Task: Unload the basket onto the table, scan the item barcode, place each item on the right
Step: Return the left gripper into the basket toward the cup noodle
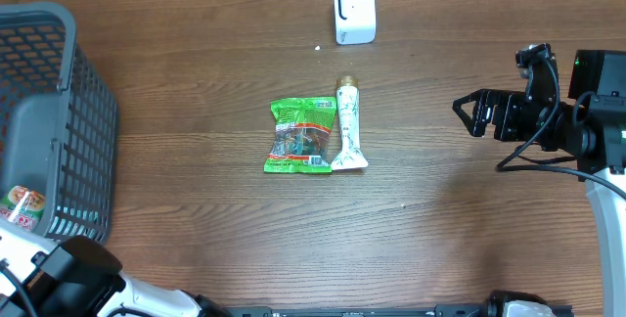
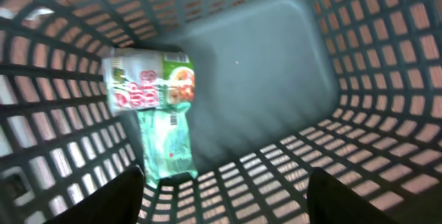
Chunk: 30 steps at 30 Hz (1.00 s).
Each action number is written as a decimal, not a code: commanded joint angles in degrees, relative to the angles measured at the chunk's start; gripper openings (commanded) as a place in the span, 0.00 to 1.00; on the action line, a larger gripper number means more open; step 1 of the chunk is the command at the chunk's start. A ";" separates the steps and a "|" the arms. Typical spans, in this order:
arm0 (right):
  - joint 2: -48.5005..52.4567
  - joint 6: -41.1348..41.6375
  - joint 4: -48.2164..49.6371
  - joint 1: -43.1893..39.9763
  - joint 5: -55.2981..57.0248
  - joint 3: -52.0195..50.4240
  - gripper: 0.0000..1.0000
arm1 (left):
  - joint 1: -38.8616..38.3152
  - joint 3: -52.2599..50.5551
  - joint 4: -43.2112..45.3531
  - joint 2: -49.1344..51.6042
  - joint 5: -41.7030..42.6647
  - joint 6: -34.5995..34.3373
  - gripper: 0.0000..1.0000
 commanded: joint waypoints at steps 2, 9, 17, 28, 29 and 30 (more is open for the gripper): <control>-0.15 -0.07 0.55 0.22 -0.28 1.40 1.00 | 3.17 0.04 0.48 0.66 -1.73 1.57 0.69; -0.13 -0.07 0.55 0.22 -0.28 1.40 1.00 | 4.26 -0.22 0.02 5.75 -1.79 3.32 0.77; -0.15 -0.09 0.13 0.22 -0.26 1.40 1.00 | 4.26 -0.22 -3.89 16.98 -4.70 3.80 0.88; -0.15 -0.09 -0.26 0.22 -0.26 1.40 1.00 | 4.26 -0.31 -4.46 21.94 -13.64 -0.61 0.91; -0.15 -0.09 -0.26 0.22 -0.26 1.40 1.00 | 4.26 -0.33 -4.35 22.10 -13.94 -0.70 0.91; -0.13 -0.09 -0.26 0.22 -0.26 1.40 1.00 | 4.22 -0.39 -4.17 22.14 -14.08 -0.70 0.92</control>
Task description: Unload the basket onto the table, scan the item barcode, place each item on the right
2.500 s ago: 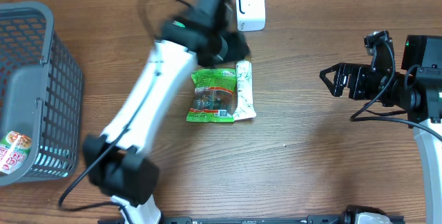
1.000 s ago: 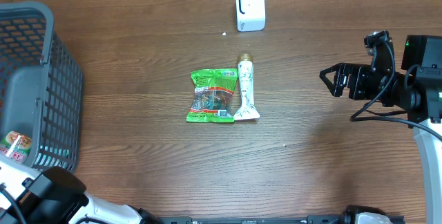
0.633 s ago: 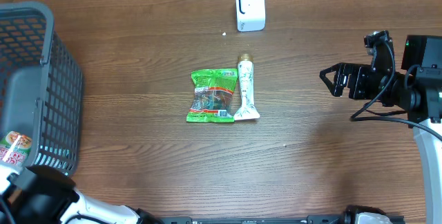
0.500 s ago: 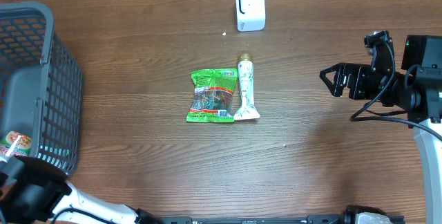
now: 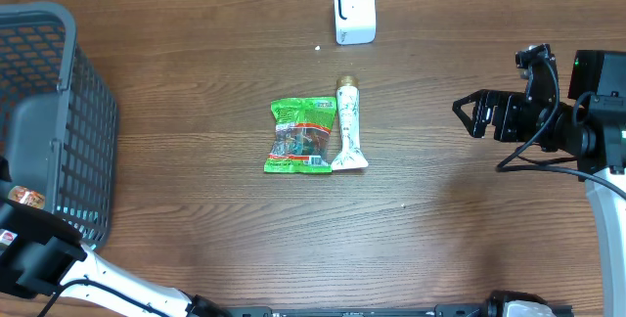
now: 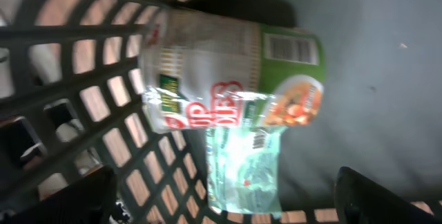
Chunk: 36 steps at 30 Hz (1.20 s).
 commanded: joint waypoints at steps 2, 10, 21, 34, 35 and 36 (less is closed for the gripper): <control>-0.15 -0.07 0.13 0.22 -0.26 1.40 1.00 | -0.31 -1.14 1.33 1.14 -4.31 -2.03 0.92; -0.13 -0.07 -0.07 0.22 -0.26 1.40 1.00 | -2.19 -9.68 6.75 1.14 -7.69 -2.38 0.91; -0.13 -0.07 -0.55 0.22 -0.26 1.40 1.00 | -4.20 -17.03 13.38 1.14 -9.70 -2.93 0.91; -0.13 -0.04 -0.52 0.22 -0.26 1.40 1.00 | -5.75 -17.03 19.56 1.14 -9.51 1.25 0.88; -0.13 -0.07 -0.52 0.22 -0.26 1.40 1.00 | -5.97 -17.05 19.56 1.14 -9.49 1.40 0.87; -0.15 -0.07 -0.52 0.22 -0.26 1.40 1.00 | -6.16 -17.05 19.52 1.14 -9.49 1.40 0.86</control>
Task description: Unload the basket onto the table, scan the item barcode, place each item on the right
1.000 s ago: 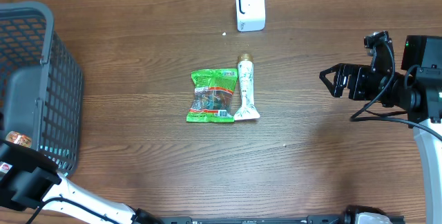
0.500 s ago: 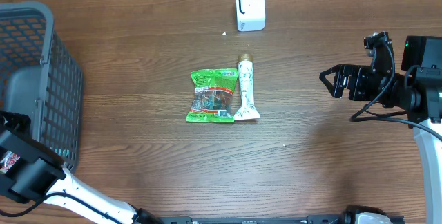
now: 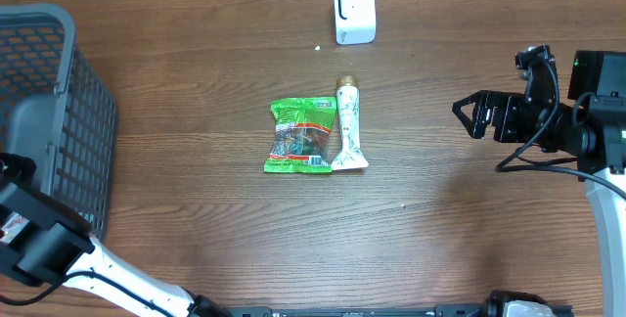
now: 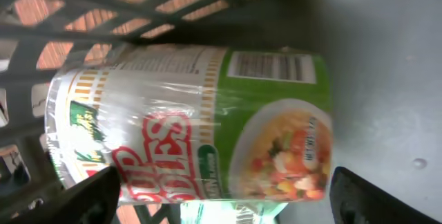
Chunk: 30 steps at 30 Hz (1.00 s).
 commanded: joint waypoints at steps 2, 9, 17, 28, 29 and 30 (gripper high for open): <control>-0.13 -0.07 0.00 0.24 -0.26 1.40 1.00 | -1.27 -0.61 0.68 0.85 1.84 1.97 0.84; -0.13 -0.07 0.02 0.24 -0.26 1.40 1.00 | -2.93 -0.61 -0.72 0.85 1.84 1.97 0.66; -0.13 -0.09 0.04 0.24 -0.26 1.40 1.00 | -3.78 -0.61 -3.50 0.85 7.61 4.74 0.62; -0.13 -0.07 0.17 0.24 -0.28 1.40 1.00 | -3.82 -0.57 -8.22 -2.93 14.36 1.77 0.68; -0.13 -0.09 0.20 0.24 -0.28 1.40 1.00 | -4.09 -0.55 -7.69 -4.57 14.29 2.29 0.68; -0.13 -0.07 0.20 0.24 -0.28 1.40 1.00 | -4.28 -0.52 -7.04 -6.25 14.38 3.13 0.68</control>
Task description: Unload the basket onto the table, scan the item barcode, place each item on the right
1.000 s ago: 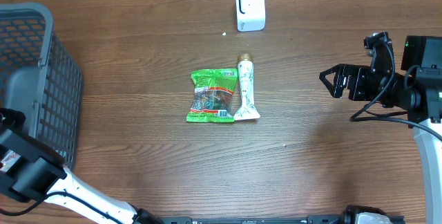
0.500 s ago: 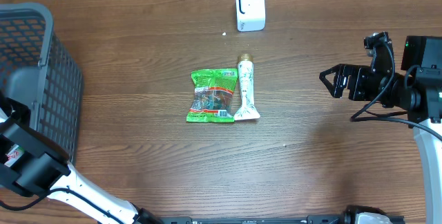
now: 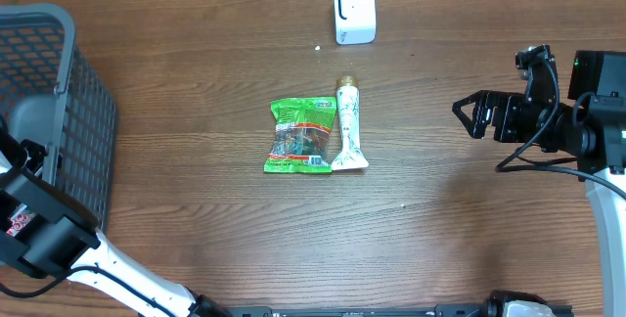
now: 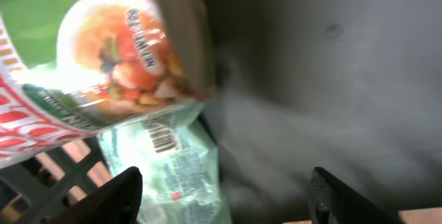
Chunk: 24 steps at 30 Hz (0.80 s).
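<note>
In the left wrist view my left gripper is open low inside the grey basket. A cup of noodles lies on its side at the upper left, very close. Under it a pale green packet with a small barcode reaches down beside the left fingertip. Overhead, my left arm dips into the basket and hides the gripper. A white scanner stands at the far edge. My right gripper hovers open at the right, holding nothing.
A green snack packet and a white tube lie side by side at mid table. The basket's lattice walls rise round my left gripper. Bare wood lies between the packets and the right arm.
My left gripper sits lower and nearer the basket floor: the cup has gone from the middle of the wrist view to its upper left, and the pale green packet shows again. Right arm unmoved.
My left gripper stood open high over the basket, with the cup and packet small below. Then it was closer, then so close that the cup filled the view. Now it is open beside the packet under the cup. The table items and right arm stayed put.
</note>
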Each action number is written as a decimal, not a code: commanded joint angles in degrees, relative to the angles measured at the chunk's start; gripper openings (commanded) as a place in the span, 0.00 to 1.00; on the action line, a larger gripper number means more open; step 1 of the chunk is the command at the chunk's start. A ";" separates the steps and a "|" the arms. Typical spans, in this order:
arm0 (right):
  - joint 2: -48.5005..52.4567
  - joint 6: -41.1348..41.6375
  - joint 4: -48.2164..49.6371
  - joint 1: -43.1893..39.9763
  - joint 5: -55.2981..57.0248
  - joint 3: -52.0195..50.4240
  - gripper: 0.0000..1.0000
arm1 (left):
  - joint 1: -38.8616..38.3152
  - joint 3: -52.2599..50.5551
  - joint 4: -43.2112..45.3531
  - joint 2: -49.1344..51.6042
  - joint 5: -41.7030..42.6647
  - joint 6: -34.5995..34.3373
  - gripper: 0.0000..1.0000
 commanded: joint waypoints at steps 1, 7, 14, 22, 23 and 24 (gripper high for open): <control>-0.13 -0.07 0.15 0.24 -0.28 1.40 1.00 | -1.16 -0.09 1.55 -8.11 2.23 1.75 0.69; -0.13 -0.07 0.37 0.24 -0.28 1.40 1.00 | -2.32 -0.09 5.35 -22.71 8.41 9.44 0.70; -0.13 -0.07 0.02 0.24 -0.31 1.40 1.00 | -2.99 -0.09 9.49 -37.35 18.47 24.39 0.73; -0.13 -0.07 -0.48 0.24 -0.28 1.40 1.00 | -2.93 -0.09 19.52 -43.52 8.41 24.90 1.00; -0.13 -0.07 -0.50 0.24 -0.28 1.40 1.00 | -2.93 -0.09 19.54 -43.52 7.15 24.90 1.00; -0.13 -0.07 -0.52 0.24 -0.28 1.40 1.00 | -2.91 -0.15 19.89 -43.25 5.22 25.22 0.99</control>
